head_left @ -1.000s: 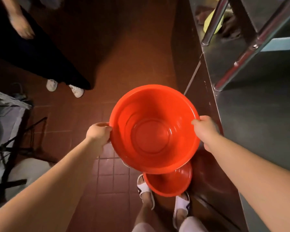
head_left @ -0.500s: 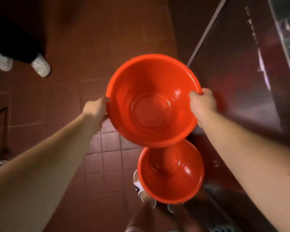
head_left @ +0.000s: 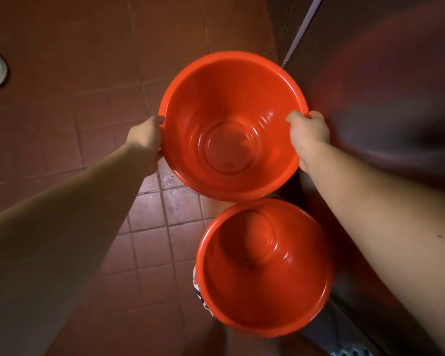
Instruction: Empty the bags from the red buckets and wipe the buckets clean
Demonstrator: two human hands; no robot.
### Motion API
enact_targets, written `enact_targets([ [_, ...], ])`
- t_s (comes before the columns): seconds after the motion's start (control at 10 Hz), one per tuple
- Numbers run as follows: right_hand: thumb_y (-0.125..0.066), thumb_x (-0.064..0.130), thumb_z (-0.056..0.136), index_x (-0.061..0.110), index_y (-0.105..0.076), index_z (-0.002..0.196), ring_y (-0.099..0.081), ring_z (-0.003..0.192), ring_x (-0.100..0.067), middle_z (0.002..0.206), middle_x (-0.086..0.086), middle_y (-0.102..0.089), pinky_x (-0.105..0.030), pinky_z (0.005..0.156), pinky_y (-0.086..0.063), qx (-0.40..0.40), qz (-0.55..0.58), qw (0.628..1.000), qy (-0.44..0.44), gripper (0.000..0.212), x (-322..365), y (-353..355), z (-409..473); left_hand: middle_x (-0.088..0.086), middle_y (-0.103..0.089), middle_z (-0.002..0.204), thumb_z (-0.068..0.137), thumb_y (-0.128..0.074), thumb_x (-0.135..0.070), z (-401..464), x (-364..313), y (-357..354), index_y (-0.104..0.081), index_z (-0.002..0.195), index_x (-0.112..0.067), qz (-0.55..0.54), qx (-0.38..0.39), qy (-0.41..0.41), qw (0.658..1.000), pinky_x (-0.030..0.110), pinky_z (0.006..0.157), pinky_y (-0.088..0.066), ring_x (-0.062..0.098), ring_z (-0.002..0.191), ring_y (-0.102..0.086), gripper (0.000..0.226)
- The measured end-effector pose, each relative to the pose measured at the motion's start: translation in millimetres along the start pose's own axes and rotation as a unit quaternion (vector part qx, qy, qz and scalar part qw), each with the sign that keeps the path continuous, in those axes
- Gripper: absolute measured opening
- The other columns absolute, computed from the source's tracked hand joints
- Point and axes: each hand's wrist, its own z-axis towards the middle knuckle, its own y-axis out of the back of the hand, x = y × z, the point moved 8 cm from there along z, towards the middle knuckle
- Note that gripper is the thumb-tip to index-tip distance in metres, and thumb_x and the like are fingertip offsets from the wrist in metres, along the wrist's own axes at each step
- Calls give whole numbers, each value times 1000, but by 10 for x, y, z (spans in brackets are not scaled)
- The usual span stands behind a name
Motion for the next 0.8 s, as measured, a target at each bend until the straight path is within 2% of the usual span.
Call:
enact_targets([
  [0.1, -60, 45, 74, 25, -60, 120, -67, 92, -25, 103, 2, -70, -38, 89, -56, 5, -4, 1000, 4, 50, -100, -103, 122, -13, -62, 50, 93, -64, -33, 123, 101, -92, -71, 90, -20, 0, 4, 0, 1000, 23, 60, -54, 8, 54, -61, 16],
  [0.2, -61, 44, 73, 24, -60, 120, -67, 91, -25, 102, 3, -69, -37, 88, -56, 16, -8, 1000, 10, 51, -157, -179, 191, -13, -58, 47, 91, -65, -32, 189, 168, -153, -70, 87, -20, -2, 11, -3, 1000, 26, 65, -50, 7, 48, -55, 14],
  [0.3, -61, 44, 72, 29, -57, 115, -67, 91, -24, 100, 4, -68, -38, 89, -56, 23, -1, 1000, 8, 45, -221, -232, 244, -13, -58, 47, 91, -65, -34, 264, 220, -195, -70, 91, -18, -6, 14, -6, 1000, 27, 70, -49, 8, 49, -56, 17],
  [0.4, -62, 44, 71, 34, -52, 107, -67, 90, -24, 97, 5, -67, -40, 90, -56, 32, 0, 999, 5, 39, -282, -268, 272, -14, -63, 51, 92, -65, -35, 316, 276, -245, -72, 108, -16, 2, 27, -9, 1000, 25, 69, -50, 5, 52, -59, 26],
  [0.5, -63, 43, 72, 32, -56, 115, -66, 90, -24, 93, 8, -66, -39, 90, -56, 38, -1, 999, 5, 45, -326, -255, 272, -13, -61, 52, 90, -67, -33, 328, 292, -282, -73, 115, -15, 2, 34, -19, 999, 27, 68, -47, 4, 47, -57, 31],
  [0.6, -64, 42, 74, 26, -59, 119, -67, 98, -27, 110, 0, -69, -39, 93, -55, 52, -32, 998, 21, 48, -330, -253, 286, -10, -65, 69, 90, -69, -36, 289, 293, -281, -70, 106, -18, 30, 32, -31, 999, 27, 70, -45, 9, 66, -59, 24],
  [0.7, -60, 42, 80, 19, -50, 141, -55, 126, -31, 144, -6, -53, -40, 107, -45, 43, -141, 988, 44, 66, -226, -204, 169, 0, -70, 101, 90, -66, -34, 153, 257, -267, -66, 124, -16, 113, 46, -52, 991, 26, 72, -46, 18, 92, -65, 38],
  [0.8, -57, 41, 87, 19, -38, 152, -42, 138, -32, 156, -7, -38, -38, 114, -36, 48, -225, 969, 90, 71, -103, -164, -114, 7, -66, 122, 87, -61, -37, -142, 271, -201, -55, 143, -17, 304, 32, -83, 949, 33, 89, -52, 31, 109, -64, 60],
])
